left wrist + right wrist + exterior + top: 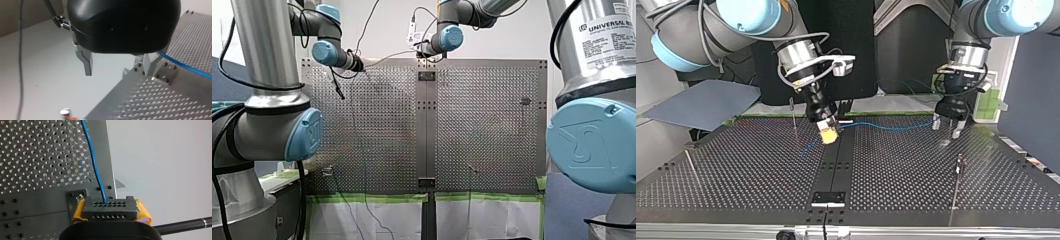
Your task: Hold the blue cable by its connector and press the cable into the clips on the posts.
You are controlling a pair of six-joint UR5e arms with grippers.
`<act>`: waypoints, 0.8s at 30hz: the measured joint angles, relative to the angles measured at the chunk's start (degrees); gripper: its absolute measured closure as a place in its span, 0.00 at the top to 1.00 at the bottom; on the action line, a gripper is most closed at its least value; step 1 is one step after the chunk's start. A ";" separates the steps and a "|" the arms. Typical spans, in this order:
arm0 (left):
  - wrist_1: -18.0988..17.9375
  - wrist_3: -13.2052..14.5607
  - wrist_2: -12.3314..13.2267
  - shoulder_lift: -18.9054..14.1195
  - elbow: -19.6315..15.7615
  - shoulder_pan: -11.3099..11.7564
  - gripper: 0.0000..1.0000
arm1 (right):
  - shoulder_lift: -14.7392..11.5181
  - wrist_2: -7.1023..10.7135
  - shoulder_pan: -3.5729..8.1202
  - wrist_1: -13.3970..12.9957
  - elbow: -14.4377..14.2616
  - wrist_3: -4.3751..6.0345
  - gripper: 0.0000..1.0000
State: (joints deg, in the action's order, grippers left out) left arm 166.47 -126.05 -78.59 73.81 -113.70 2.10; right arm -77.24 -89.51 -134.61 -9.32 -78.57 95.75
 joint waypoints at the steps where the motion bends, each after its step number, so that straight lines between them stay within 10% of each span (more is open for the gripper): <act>1: 0.32 -0.27 0.44 0.26 0.01 -0.16 0.98 | 0.00 -0.01 0.03 0.00 0.01 0.00 0.00; 24: 3.73 -4.86 11.92 4.02 0.07 -4.06 0.98 | 0.04 -0.06 0.18 -0.09 0.00 -0.01 0.00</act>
State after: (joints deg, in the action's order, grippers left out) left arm 170.20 -130.91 -66.66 77.83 -113.63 -1.95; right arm -77.20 -89.57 -134.43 -9.41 -78.57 95.73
